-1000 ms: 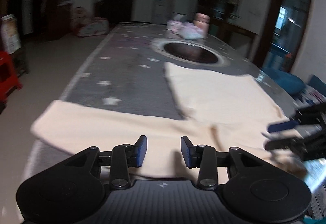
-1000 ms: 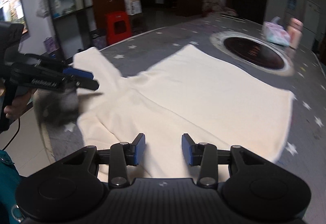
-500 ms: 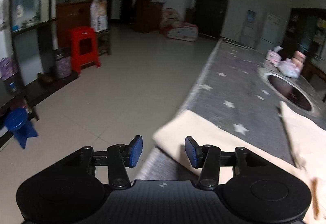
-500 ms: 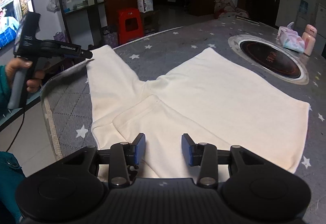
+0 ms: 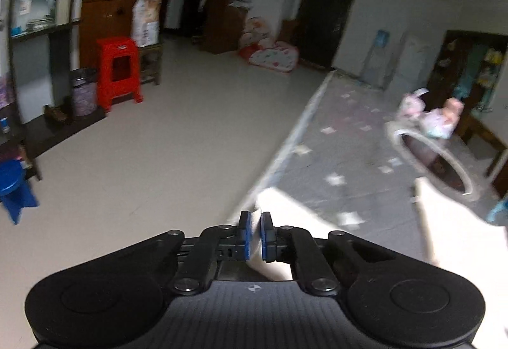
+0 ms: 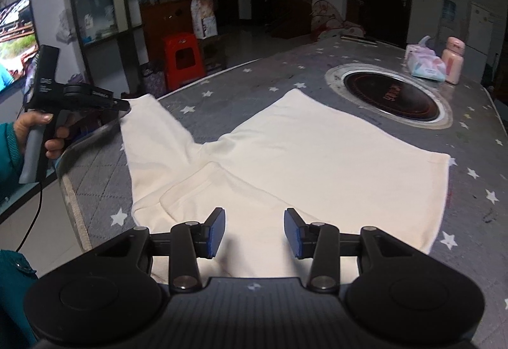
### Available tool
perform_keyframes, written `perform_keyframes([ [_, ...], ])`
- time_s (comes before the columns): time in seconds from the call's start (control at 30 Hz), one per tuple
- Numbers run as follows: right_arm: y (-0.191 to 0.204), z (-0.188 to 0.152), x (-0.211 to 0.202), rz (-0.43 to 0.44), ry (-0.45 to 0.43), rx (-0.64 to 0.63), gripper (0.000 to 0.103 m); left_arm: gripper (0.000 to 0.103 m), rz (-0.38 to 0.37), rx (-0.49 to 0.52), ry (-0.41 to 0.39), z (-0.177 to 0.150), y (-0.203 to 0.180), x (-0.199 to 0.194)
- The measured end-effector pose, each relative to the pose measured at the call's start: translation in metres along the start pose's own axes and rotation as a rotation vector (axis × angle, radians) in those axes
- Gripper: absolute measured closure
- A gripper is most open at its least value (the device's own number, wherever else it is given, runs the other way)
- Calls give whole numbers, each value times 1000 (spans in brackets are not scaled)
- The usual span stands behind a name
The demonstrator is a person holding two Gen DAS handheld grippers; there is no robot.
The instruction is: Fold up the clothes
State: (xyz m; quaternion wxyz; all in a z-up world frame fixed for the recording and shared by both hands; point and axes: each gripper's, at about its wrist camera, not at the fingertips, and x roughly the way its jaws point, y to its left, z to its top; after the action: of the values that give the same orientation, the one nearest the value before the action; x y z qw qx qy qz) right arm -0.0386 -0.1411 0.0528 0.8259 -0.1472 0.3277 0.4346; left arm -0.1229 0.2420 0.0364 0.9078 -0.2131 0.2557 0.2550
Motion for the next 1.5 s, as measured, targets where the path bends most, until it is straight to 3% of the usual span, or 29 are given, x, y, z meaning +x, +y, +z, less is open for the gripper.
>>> perform_keyframes([
  [0.23, -19, -9, -17, -38, -35, 74, 62, 97, -296, 82, -14, 10, -73, -38],
  [0.47, -43, -27, -35, -92, -56, 162, 62, 97, -623, 185, 72, -5, -161, -54],
  [0.67, -60, -43, -50, -143, -59, 223, 62, 96, -813, 255, 168, -34, -211, -49],
  [0.87, -69, -52, -55, -168, -52, 260, 62, 84, -867, 353, 275, -65, -230, -37],
  [1.03, -69, -50, -55, -165, -59, 270, 63, 78, -805, 419, 242, -70, -208, -40],
  [1.2, -64, -45, -41, -116, -28, 254, 64, 78, -659, 448, 219, -68, -166, -31],
  [1.5, -53, -47, -13, -75, 52, 252, 74, 78, -584, 426, 225, -68, -127, -32],
])
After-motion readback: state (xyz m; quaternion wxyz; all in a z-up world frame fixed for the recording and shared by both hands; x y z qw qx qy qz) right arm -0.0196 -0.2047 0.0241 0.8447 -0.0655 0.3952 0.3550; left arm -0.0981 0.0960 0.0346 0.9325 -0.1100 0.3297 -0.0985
